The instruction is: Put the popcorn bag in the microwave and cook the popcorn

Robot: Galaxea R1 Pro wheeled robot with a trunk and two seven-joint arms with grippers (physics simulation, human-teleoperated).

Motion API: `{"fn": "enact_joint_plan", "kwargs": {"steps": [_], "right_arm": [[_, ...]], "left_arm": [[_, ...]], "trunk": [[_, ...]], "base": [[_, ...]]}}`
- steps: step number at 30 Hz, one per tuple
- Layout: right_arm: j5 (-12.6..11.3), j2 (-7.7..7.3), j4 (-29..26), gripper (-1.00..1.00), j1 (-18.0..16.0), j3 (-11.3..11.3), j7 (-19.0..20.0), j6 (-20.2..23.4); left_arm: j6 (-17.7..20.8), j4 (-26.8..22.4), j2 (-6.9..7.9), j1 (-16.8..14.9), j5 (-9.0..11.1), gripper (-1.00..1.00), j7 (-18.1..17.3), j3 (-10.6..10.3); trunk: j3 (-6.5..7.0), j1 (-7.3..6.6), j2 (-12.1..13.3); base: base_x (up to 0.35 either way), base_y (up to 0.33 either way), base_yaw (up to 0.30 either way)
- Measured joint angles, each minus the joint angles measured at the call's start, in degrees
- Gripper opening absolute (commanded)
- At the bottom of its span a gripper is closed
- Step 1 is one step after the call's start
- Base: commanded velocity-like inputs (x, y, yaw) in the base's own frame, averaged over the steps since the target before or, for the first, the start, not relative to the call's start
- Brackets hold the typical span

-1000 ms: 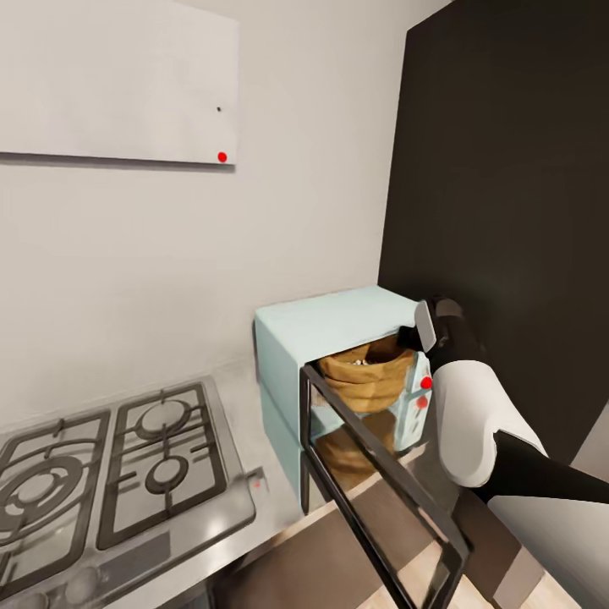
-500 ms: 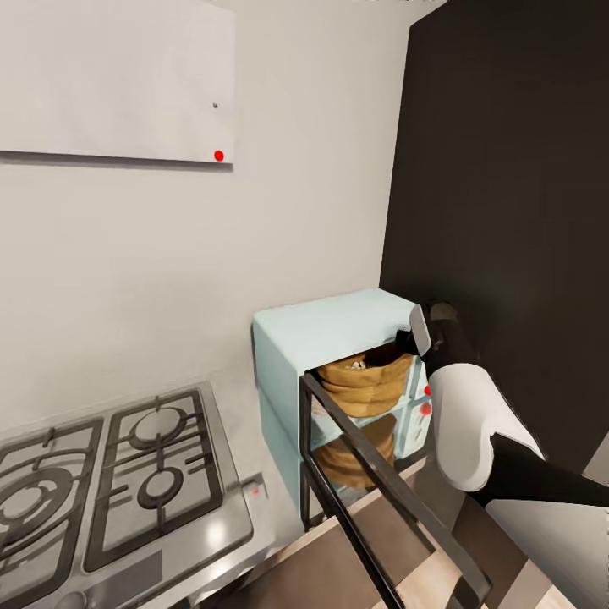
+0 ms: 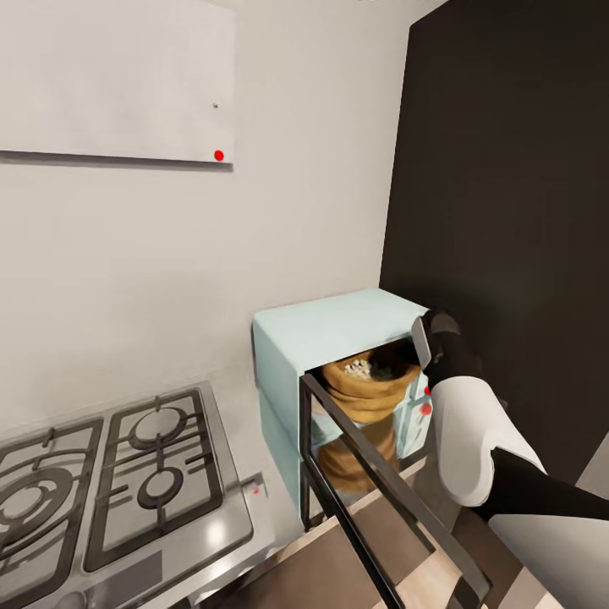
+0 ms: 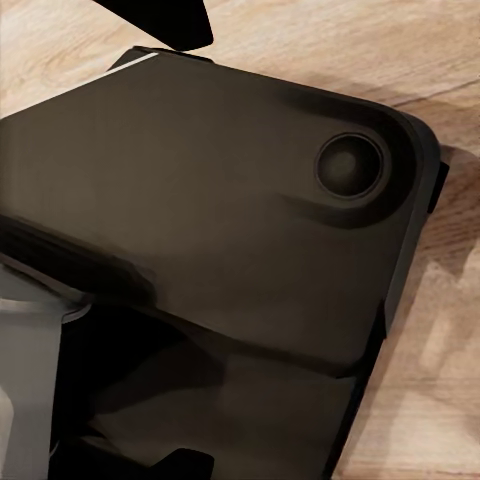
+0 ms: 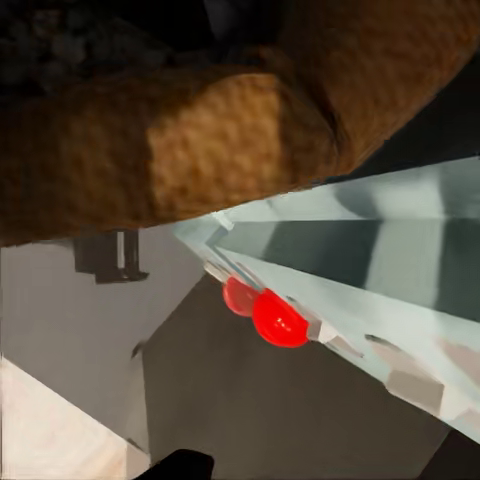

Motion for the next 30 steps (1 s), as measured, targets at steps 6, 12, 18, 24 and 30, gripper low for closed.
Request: {"fn": "enact_joint_plan", "kwargs": {"steps": [6,12,18,24,30], "right_arm": [[-2.5,0.49,-5.5,1.00,0.0,-0.1,0.4,0.0],[-0.7,0.44,-9.1,1.00,0.9,-0.1,2.5,0.0],[-0.6,0.47,-19.5,1.00,3.3,-0.2,6.1,0.0],[-6.7,-0.08,-33.3,1.00,0.0,-0.3,6.9,-0.1],[-8.8,-5.58,-34.9,1.00,5.7,-0.2,7.1,0.0]], "left_arm": [[0.0,0.0,0.00,0.0,0.0,1.00,0.0,0.0],[0.0,0.0,0.00,0.1,0.0,1.00,0.0,0.0],[0.0,0.0,0.00,0.0,0.0,1.00,0.0,0.0],[0.0,0.0,0.00,0.0,0.0,1.00,0.0,0.0],[0.0,0.0,0.00,0.0,0.0,1.00,0.0,0.0]], "trunk": [[-0.01,0.00,0.0],[-0.02,0.00,0.0],[-0.01,0.00,0.0],[0.00,0.00,0.0],[-0.01,0.00,0.0]], "base": [[0.000,0.000,0.000],[0.000,0.000,0.000],[0.000,0.000,0.000],[0.000,0.000,0.000],[0.000,0.000,0.000]]}}
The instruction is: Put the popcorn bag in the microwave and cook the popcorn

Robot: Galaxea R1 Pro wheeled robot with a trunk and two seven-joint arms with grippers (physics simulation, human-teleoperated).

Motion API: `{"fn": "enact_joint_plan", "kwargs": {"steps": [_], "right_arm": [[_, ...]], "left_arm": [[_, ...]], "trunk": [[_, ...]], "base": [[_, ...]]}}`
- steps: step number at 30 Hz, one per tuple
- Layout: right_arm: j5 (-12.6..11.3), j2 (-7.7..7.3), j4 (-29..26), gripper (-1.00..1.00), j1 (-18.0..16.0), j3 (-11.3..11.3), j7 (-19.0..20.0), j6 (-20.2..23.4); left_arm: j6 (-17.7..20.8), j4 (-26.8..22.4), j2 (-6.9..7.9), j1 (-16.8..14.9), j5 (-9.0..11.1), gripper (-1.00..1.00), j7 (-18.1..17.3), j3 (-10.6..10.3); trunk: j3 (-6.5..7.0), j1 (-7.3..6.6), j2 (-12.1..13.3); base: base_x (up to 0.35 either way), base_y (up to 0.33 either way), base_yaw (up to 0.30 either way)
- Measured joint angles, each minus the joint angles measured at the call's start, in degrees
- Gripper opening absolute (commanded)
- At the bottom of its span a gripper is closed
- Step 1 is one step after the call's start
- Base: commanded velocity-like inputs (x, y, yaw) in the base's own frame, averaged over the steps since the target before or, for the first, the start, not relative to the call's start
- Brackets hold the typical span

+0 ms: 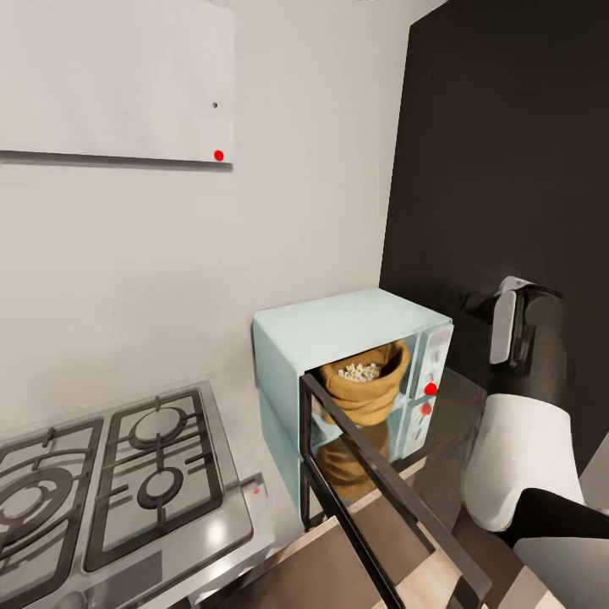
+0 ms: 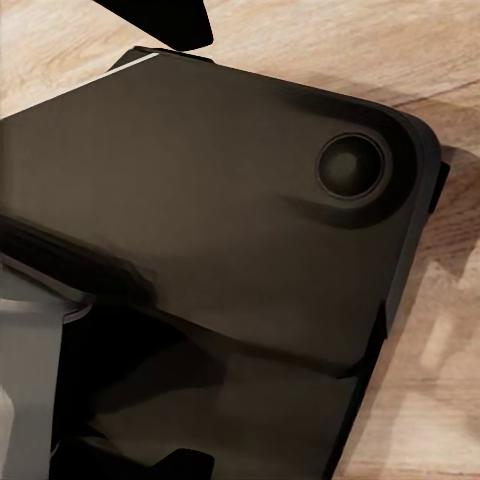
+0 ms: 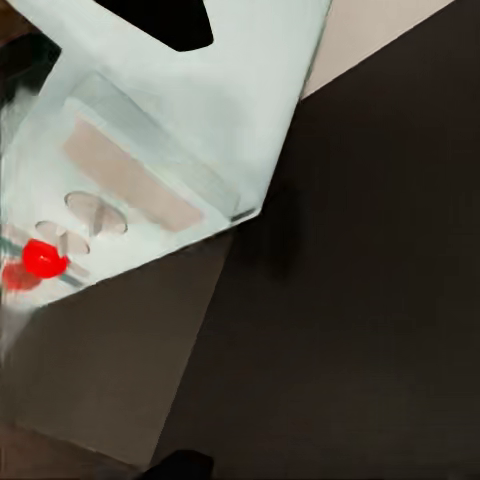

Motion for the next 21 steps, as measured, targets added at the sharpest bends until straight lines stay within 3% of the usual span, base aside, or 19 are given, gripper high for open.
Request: {"fn": "enact_joint_plan", "kwargs": {"steps": [4,6,8,10,13,15,18,20,21], "right_arm": [[-5.6,-6.24,-0.1,1.00,8.7,1.1,0.4,0.0],[-10.8,-10.79,-0.1,1.00,15.3,6.4,0.8,0.1],[-14.1,-13.61,-0.1,1.00,18.4,9.5,1.8,0.1],[-16.9,-17.73,-0.2,1.00,21.5,13.2,6.5,0.1],[-18.3,-23.07,-0.3,1.00,24.2,16.4,16.9,0.0],[-18.1,-25.78,-0.2,1.00,25.4,17.9,24.0,0.0],[-18.2,-26.63,-0.1,1.00,25.8,19.5,26.9,0.0],[-18.2,-26.73,0.2,1.00,26.0,24.1,28.0,-0.6],[-18.2,-26.64,0.4,1.00,26.0,25.1,28.1,-1.7]], "left_arm": [[0.0,0.0,0.00,0.0,0.0,1.00,0.0,0.0],[0.0,0.0,0.00,0.0,0.0,1.00,0.0,0.0],[0.0,0.0,0.00,0.0,0.0,1.00,0.0,0.0],[0.0,0.0,0.00,0.0,0.0,1.00,0.0,0.0],[0.0,0.0,0.00,0.0,0.0,1.00,0.0,0.0],[0.0,0.0,0.00,0.0,0.0,1.00,0.0,0.0],[0.0,0.0,0.00,0.0,0.0,1.00,0.0,0.0],[0.0,0.0,0.00,0.0,0.0,1.00,0.0,0.0],[0.0,0.0,0.00,0.0,0.0,1.00,0.0,0.0]], "trunk": [[0.00,0.00,0.0],[-0.01,0.00,0.0],[0.00,0.00,0.0],[0.00,0.00,0.0],[0.00,0.00,0.0],[0.00,0.00,0.0],[0.01,0.00,0.0],[0.01,0.00,0.0],[0.01,0.00,0.0]], "base": [[0.000,0.000,0.000],[0.000,0.000,0.000],[0.000,0.000,0.000],[0.000,0.000,0.000],[0.000,0.000,0.000],[0.000,0.000,0.000],[0.000,0.000,0.000],[0.000,0.000,0.000],[0.000,0.000,0.000]]}}
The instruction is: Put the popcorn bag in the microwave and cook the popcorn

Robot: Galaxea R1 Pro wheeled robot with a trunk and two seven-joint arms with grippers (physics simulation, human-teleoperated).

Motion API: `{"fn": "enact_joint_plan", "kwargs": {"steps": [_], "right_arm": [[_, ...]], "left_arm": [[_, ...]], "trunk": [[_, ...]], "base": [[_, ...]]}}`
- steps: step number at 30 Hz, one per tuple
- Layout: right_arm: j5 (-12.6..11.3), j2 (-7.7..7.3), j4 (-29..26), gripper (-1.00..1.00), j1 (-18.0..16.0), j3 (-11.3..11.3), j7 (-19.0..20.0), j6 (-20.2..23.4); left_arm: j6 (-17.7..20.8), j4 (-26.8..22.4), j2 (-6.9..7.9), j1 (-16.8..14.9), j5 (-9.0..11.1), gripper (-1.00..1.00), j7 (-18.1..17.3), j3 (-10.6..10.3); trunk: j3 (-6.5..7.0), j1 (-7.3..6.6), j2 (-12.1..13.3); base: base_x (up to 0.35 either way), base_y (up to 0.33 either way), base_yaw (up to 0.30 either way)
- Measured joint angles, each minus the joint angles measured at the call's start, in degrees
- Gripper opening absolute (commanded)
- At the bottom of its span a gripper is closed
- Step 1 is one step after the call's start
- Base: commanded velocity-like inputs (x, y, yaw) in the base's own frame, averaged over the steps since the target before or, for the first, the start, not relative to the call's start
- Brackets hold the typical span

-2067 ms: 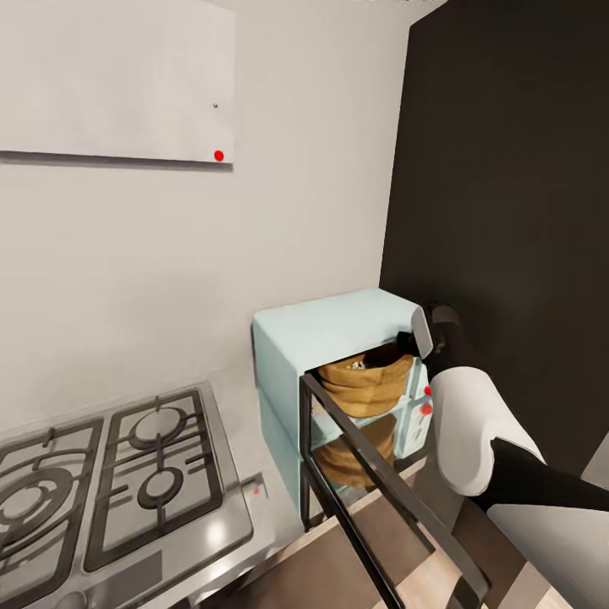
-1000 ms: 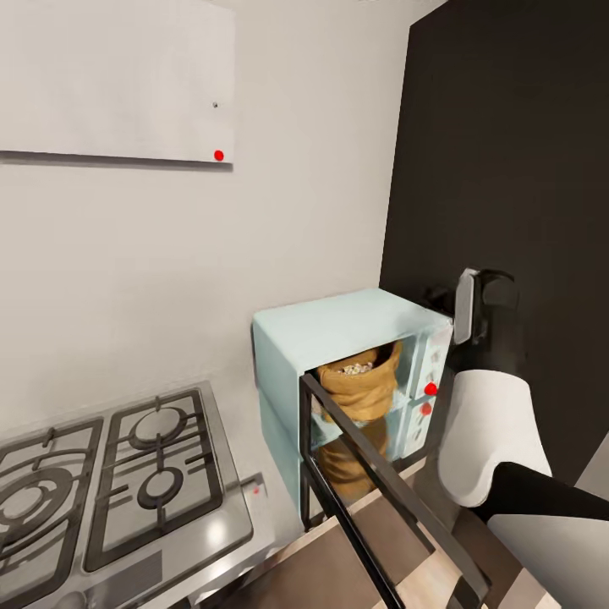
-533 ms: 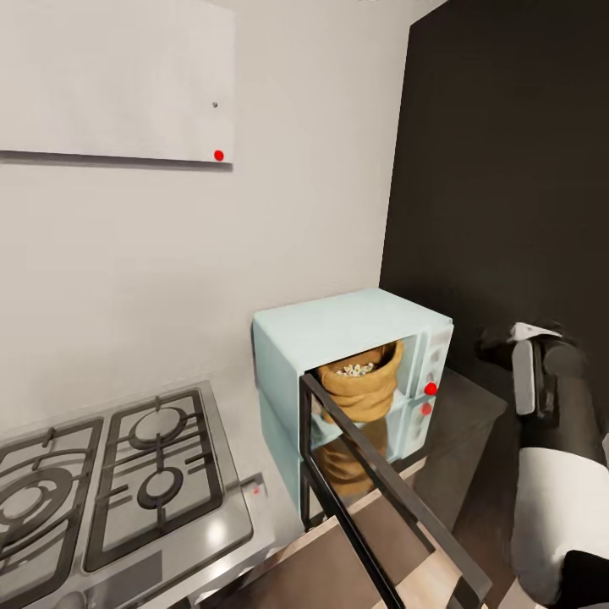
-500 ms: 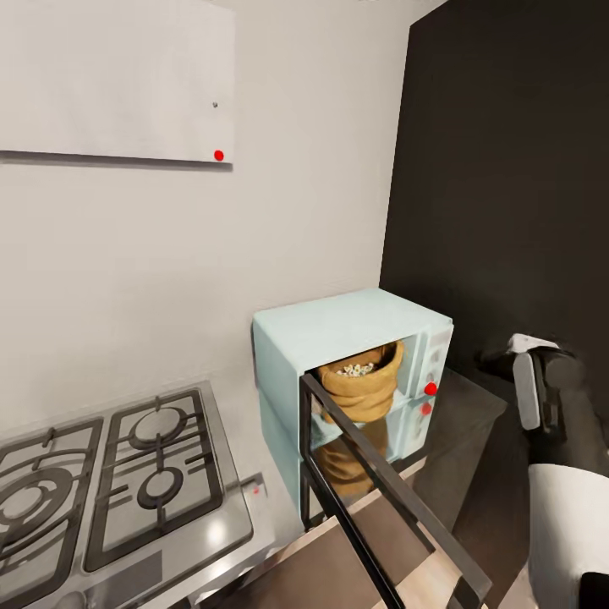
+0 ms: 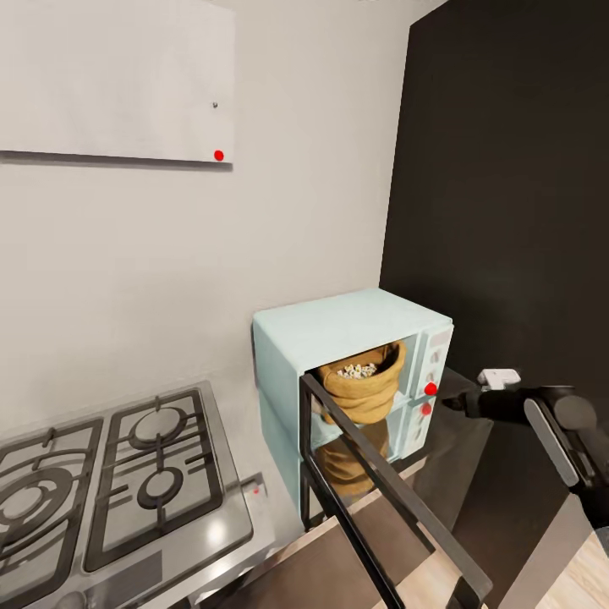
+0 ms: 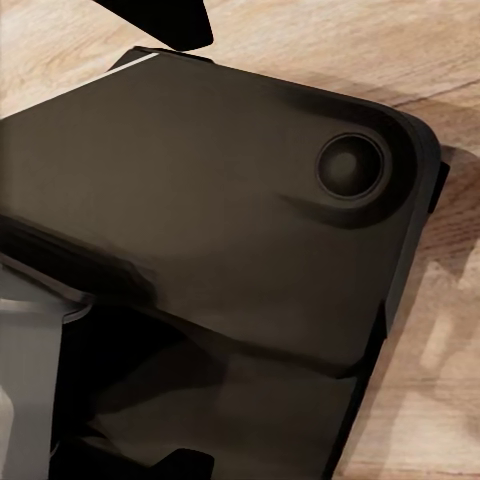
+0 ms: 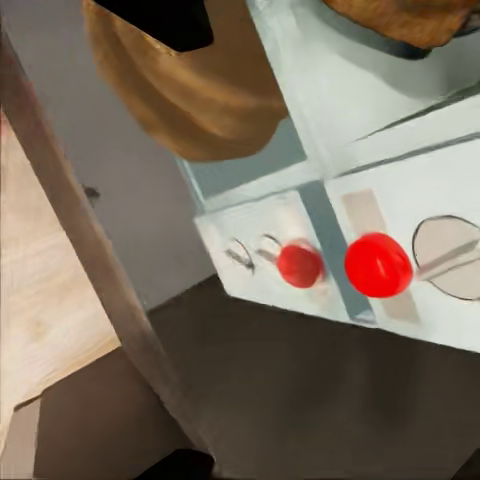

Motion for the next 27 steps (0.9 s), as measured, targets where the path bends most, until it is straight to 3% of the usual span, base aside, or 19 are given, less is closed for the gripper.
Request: {"fn": "enact_joint_plan", "kwargs": {"steps": [5,10,14,21,27], "right_arm": [[-0.1,0.28,0.7,1.00,0.0,6.3,2.5,-6.6],[0.3,-0.16,3.8,1.00,0.0,8.1,9.8,-11.9],[0.5,-0.19,4.8,1.00,0.0,11.8,14.8,-16.9],[0.7,0.22,4.9,1.00,0.8,12.5,16.5,-20.6],[0.1,1.64,5.9,1.00,0.9,12.5,16.4,-23.8]], "left_arm": [[0.0,0.0,0.00,0.0,0.0,1.00,0.0,0.0],[0.0,0.0,0.00,0.0,0.0,1.00,0.0,0.0],[0.0,0.0,0.00,0.0,0.0,1.00,0.0,0.0],[0.0,0.0,0.06,0.0,0.0,1.00,0.0,0.0],[0.0,0.0,0.02,0.0,0.0,1.00,0.0,0.1]], "trunk": [[0.00,0.00,0.0],[0.00,0.00,0.0],[0.00,0.00,0.0],[0.00,0.00,0.0],[0.00,0.00,0.0]], "base": [[0.000,0.000,0.000],[0.000,0.000,0.000],[0.000,0.000,0.000],[0.000,0.000,0.000],[0.000,0.000,0.000]]}}
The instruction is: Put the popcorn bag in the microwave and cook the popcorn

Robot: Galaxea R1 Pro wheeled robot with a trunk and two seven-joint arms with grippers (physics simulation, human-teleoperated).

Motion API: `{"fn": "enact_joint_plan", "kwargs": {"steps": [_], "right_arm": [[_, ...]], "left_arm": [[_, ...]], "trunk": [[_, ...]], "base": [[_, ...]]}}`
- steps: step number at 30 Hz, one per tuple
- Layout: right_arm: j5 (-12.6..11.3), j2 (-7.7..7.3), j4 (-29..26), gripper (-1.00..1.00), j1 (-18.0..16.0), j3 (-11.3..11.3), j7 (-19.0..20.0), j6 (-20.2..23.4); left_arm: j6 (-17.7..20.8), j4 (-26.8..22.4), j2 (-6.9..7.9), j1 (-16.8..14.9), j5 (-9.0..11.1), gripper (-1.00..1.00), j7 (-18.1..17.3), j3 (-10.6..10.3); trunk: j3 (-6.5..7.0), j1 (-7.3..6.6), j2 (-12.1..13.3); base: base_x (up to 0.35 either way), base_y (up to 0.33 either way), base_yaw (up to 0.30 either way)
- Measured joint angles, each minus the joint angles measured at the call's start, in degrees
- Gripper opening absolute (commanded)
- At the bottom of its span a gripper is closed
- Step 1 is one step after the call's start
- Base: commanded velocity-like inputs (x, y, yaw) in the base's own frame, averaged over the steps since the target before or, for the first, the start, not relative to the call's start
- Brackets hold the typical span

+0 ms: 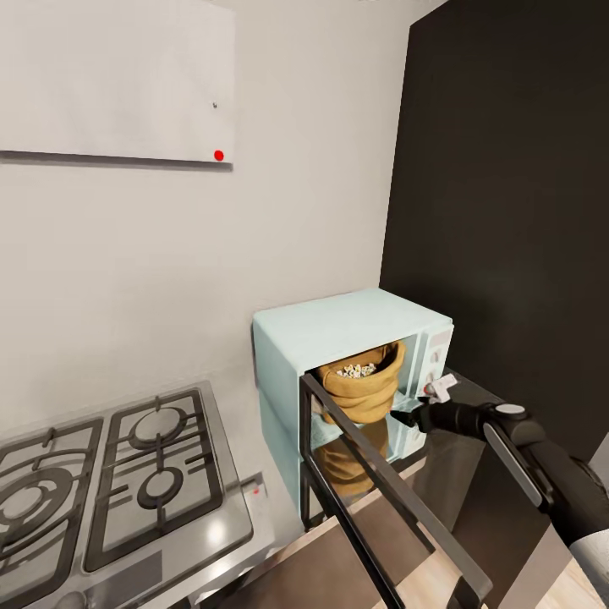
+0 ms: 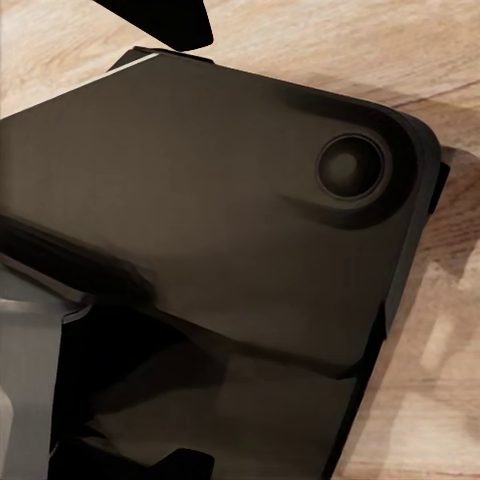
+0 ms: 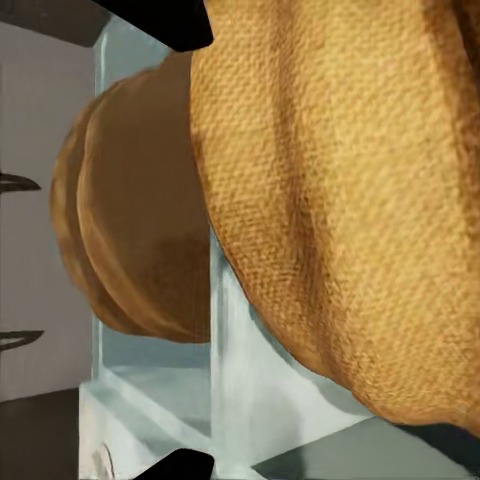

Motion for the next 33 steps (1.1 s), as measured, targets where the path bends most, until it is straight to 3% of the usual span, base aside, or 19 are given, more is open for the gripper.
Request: {"fn": "enact_joint_plan", "kwargs": {"steps": [7,11,13,17,24,33], "right_arm": [[0.5,2.04,2.0,1.00,0.0,0.1,0.1,-9.3],[0.9,5.15,5.5,1.00,0.0,0.2,0.3,-13.2],[2.8,6.33,6.0,1.00,0.0,0.4,0.3,-13.9],[4.5,8.44,6.2,1.00,0.0,5.2,0.2,-14.4],[4.8,9.90,6.3,1.00,0.0,6.2,0.1,-15.9],[4.3,10.19,5.5,1.00,0.0,5.7,-0.5,-15.9]], "left_arm": [[0.0,0.0,-0.02,0.0,0.0,1.00,0.0,0.0],[0.0,0.0,-0.02,0.0,0.0,1.00,0.0,0.0],[0.0,0.0,-0.02,0.0,0.0,1.00,0.0,0.0],[0.0,0.0,-0.02,0.0,0.0,1.00,0.0,0.0],[0.0,0.0,-0.02,0.0,0.0,1.00,0.0,0.0],[0.0,0.0,-0.02,0.0,0.0,1.00,0.0,0.0]], "trunk": [[0.00,0.00,0.0],[0.00,0.00,0.0],[0.00,0.00,0.0],[0.00,0.00,0.0],[0.00,0.00,0.0],[0.00,0.00,0.0]], "base": [[0.000,0.000,0.000],[0.000,0.000,0.000],[0.000,0.000,0.000],[0.000,0.000,0.000],[0.000,0.000,0.000],[0.000,0.000,0.000]]}}
